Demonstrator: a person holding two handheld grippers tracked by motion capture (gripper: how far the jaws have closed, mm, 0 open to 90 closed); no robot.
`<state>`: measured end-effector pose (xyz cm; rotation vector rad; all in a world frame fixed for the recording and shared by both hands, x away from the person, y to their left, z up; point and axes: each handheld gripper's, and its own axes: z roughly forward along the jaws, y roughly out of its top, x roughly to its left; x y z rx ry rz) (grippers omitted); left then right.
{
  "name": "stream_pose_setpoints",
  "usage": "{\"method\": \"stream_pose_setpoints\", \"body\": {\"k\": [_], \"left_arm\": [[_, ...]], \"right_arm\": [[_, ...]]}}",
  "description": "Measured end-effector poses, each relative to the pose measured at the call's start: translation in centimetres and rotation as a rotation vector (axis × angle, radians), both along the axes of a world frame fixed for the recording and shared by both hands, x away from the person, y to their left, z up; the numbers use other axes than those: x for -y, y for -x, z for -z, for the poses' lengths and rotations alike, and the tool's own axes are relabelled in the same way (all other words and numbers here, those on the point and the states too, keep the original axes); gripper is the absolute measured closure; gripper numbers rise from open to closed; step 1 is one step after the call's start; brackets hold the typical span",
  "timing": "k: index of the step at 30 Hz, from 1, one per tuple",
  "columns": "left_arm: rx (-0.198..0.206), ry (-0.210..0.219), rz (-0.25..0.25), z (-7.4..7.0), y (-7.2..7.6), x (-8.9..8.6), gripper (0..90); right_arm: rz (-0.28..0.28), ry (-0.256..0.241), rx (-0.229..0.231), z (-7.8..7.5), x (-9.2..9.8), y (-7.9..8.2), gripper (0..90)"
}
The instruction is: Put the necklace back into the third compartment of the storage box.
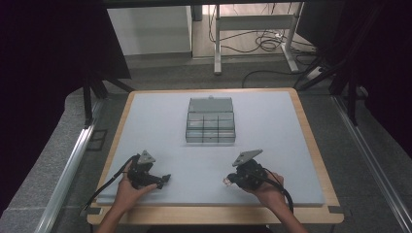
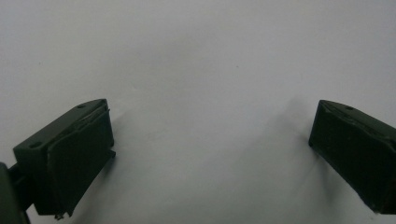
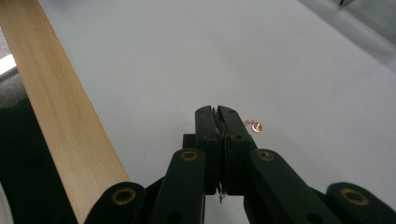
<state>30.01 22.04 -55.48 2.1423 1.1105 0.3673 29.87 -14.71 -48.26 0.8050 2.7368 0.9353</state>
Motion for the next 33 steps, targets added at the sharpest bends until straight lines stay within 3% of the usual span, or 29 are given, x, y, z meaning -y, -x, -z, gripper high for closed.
{"method": "stream_pose_setpoints", "body": {"k": [33], "left_arm": [[0.000,0.000,-0.001,0.0,0.0,0.0,0.0]], "right_arm": [[0.058,-0.156,0.104,-4.7,1.9,0.0,86.8]]}}
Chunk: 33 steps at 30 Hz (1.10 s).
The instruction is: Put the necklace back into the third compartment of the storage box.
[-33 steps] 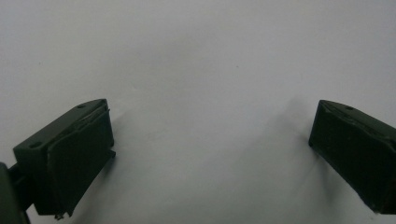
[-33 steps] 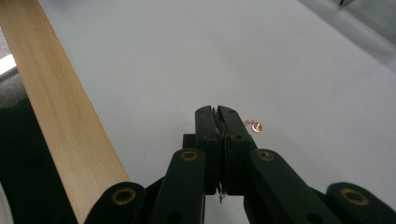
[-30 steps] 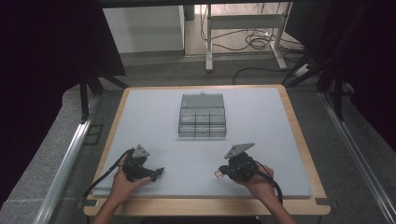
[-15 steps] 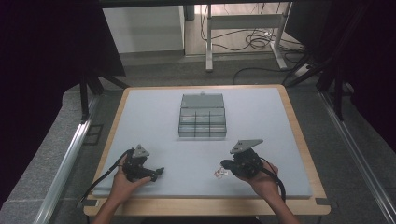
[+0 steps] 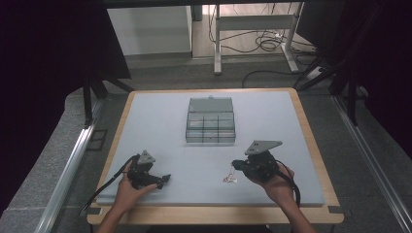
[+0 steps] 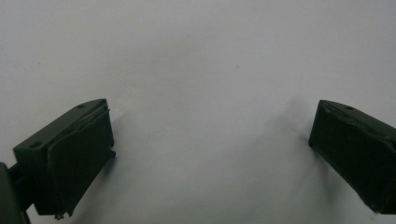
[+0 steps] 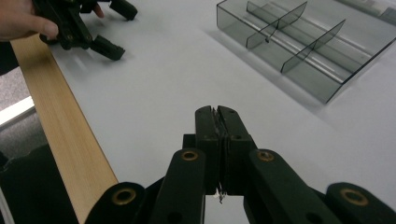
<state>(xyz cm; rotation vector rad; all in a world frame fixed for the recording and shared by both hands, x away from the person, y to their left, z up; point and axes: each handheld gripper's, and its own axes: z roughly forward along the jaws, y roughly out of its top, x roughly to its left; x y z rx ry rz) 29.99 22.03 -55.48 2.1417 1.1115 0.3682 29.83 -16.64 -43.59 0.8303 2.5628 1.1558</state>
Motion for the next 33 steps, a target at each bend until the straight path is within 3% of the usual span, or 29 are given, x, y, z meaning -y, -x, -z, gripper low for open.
{"method": "stream_pose_setpoints", "body": {"k": [10,22,33], "left_arm": [[-0.003,-0.001,0.001,0.0,0.0,0.0,0.0],[-0.002,0.003,-0.002,0.0,0.0,0.0,0.0],[-0.004,-0.001,0.002,0.0,0.0,0.0,0.0]], "right_arm": [[0.026,-0.027,0.044,-2.5,0.7,-0.3,86.8],[0.017,-0.037,0.124,-7.6,0.0,-0.6,86.8],[0.016,-0.071,0.144,-9.7,-0.2,-0.8,86.8]]}}
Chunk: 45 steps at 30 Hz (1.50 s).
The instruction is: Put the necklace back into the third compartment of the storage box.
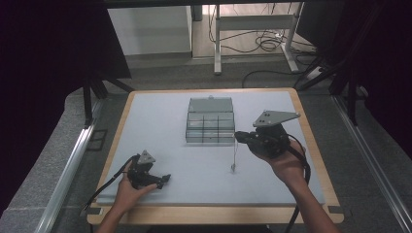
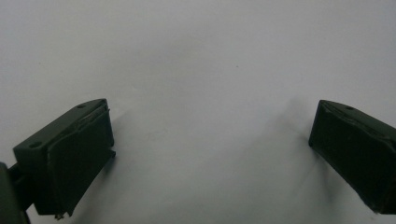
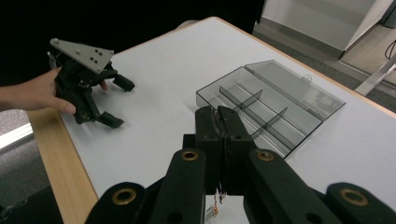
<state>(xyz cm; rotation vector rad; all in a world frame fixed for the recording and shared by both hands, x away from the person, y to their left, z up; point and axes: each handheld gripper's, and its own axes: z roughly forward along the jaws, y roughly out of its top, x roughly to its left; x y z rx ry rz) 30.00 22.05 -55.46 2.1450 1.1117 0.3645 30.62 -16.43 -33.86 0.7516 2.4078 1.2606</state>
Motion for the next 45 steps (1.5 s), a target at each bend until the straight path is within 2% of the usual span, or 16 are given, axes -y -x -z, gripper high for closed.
{"method": "stream_pose_setpoints", "body": {"k": [9,28,45], "left_arm": [[0.000,0.000,0.000,0.0,0.0,0.0,0.0],[-0.001,0.001,0.000,0.0,0.0,0.0,0.0],[0.000,0.000,0.000,0.0,0.0,0.0,0.0]], "right_arm": [[0.011,-0.043,0.001,-1.1,0.3,-0.6,86.8],[0.022,-0.098,0.032,-3.0,-0.1,-1.6,86.8],[0.054,-0.141,0.041,-4.4,-0.2,-3.2,86.8]]}}
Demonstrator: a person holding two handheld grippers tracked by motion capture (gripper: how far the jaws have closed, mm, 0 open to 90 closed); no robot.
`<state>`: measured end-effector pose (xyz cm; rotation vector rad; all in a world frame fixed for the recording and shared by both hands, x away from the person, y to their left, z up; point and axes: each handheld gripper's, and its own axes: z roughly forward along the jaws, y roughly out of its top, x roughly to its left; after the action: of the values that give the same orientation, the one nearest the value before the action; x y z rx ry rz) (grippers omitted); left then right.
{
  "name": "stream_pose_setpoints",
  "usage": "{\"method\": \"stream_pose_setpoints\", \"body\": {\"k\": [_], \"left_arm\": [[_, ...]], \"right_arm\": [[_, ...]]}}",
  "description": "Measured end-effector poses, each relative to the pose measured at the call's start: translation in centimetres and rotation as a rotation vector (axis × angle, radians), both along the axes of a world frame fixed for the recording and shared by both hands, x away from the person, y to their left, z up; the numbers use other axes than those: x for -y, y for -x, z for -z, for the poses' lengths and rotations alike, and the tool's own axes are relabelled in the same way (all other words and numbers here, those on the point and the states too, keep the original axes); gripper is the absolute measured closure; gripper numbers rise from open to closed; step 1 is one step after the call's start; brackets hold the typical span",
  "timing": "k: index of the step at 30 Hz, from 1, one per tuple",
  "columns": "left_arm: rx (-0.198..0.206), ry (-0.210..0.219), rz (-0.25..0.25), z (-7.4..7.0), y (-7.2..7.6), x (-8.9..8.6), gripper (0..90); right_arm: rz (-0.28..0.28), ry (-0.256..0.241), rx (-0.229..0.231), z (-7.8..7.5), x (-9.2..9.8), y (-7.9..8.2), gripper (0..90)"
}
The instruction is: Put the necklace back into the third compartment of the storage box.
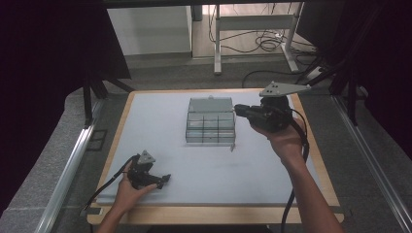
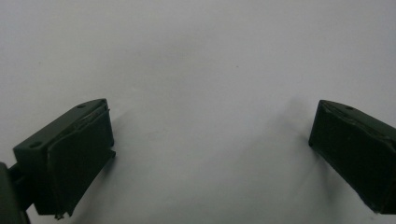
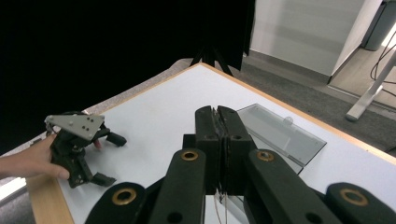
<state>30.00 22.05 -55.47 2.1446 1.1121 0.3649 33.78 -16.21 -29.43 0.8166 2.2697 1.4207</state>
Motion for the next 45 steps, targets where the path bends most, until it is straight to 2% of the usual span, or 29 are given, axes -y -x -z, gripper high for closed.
{"method": "stream_pose_setpoints", "body": {"k": [16,30,45], "left_arm": [[-0.001,0.000,0.000,0.0,0.0,0.0,0.0],[-0.001,0.000,0.000,0.0,0.0,0.0,0.0],[0.002,-0.003,0.002,0.0,0.0,0.0,0.0]], "right_arm": [[0.050,-0.014,-0.004,-1.0,-0.4,-2.1,86.9],[0.130,-0.027,-0.003,-0.2,-0.3,-4.7,86.9],[0.172,-0.088,-0.030,0.9,-0.5,-7.3,86.9]]}}
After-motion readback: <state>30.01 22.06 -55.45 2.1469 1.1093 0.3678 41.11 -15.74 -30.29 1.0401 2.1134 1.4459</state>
